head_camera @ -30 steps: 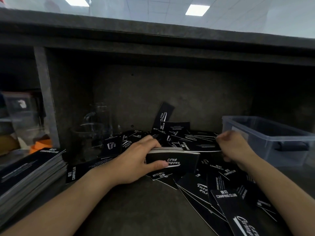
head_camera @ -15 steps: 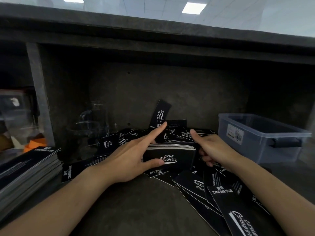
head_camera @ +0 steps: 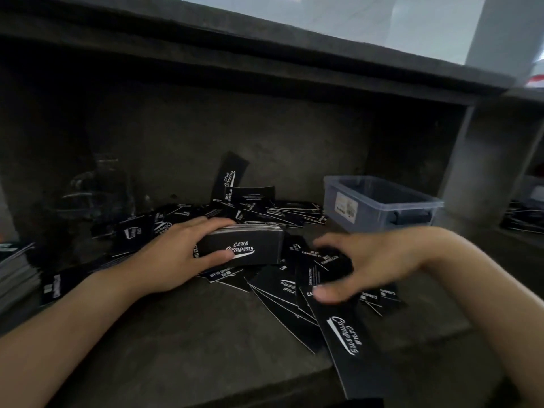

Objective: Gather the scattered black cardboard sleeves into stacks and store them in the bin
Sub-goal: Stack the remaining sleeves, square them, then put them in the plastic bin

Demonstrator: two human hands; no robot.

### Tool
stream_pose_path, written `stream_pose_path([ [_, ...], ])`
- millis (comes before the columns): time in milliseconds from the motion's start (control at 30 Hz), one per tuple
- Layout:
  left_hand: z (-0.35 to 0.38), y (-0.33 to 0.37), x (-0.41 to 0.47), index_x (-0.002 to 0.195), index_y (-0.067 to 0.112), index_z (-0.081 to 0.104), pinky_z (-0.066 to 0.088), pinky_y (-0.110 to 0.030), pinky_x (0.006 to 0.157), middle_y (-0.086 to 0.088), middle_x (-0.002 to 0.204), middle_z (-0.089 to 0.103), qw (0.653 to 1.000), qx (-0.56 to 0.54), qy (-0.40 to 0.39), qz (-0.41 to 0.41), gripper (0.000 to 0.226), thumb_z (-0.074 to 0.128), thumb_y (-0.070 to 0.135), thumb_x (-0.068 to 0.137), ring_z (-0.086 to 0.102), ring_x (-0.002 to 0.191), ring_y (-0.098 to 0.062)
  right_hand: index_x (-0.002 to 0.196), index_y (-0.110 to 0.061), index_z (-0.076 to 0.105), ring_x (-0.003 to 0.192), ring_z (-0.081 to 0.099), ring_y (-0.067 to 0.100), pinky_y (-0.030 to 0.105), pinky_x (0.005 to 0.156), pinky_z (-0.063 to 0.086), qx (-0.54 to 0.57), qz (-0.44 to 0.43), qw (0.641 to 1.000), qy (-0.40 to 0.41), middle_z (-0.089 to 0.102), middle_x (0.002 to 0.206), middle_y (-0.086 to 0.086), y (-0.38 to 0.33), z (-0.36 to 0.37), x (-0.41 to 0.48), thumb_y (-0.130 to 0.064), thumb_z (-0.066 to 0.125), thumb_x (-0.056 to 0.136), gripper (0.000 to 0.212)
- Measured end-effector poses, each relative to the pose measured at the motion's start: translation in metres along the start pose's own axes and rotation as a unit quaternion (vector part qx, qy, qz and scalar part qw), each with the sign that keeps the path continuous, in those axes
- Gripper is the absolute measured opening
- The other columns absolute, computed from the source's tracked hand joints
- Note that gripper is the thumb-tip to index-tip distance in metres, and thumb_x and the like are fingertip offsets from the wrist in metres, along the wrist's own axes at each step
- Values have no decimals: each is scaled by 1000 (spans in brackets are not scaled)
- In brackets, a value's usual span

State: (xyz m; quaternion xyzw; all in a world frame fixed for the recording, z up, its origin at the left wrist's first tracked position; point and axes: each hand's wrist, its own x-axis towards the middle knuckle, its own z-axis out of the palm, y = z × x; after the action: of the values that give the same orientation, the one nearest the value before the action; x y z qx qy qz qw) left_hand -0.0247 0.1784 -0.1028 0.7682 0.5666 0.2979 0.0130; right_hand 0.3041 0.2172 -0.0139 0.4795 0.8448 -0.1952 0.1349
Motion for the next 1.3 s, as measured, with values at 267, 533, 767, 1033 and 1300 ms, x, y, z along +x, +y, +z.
stream_pose_path([
  [267, -1, 1, 0, 143, 45, 48, 39, -9, 98, 23, 123, 58, 1000, 3, 7, -4, 63, 57, 65, 83, 57, 111, 7, 162, -32, 10, 154, 22, 23, 45, 125, 27, 44, 74, 990, 109, 15, 169, -2, 11, 42, 14, -95, 62, 55, 134],
  [533, -12, 1, -3, 136, 37, 58, 47, -29, 104, 16, 126, 64, 996, -39, 77, -6, 48, 69, 42, 90, 60, 115, -1, 143, -19, 50, 138, 48, 26, 40, 115, 41, 193, 95, 946, 242, 57, 142, 3, 29, 18, 74, -69, 91, 49, 114],
  [767, -28, 5, -8, 122, 35, 68, 56, -32, 95, 13, 116, 73, 977, -209, -8, -30, 39, 77, 43, 85, 69, 107, -6, 146, -13, 47, 132, 52, 28, 40, 112, 43, 383, 81, 867, 310, 57, 138, 8, 38, 13, 102, -21, 93, 70, 89],
  [1033, -22, 2, -8, 110, 30, 69, 53, -27, 91, 8, 110, 70, 983, -175, -31, -33, 29, 80, 41, 85, 67, 104, -8, 146, -18, 36, 112, 63, 16, 24, 90, 54, 572, -83, 644, 501, 62, 127, 2, -10, 7, 132, -13, 74, 92, 66],
  [1300, -16, 6, -7, 109, 28, 65, 49, -33, 103, 10, 120, 69, 980, -195, 1, -42, 33, 81, 32, 81, 64, 113, -3, 105, -27, 49, 90, 71, 19, 41, 82, 59, 645, -192, 638, 375, 70, 102, 5, -55, 38, 134, -15, 62, 101, 18],
])
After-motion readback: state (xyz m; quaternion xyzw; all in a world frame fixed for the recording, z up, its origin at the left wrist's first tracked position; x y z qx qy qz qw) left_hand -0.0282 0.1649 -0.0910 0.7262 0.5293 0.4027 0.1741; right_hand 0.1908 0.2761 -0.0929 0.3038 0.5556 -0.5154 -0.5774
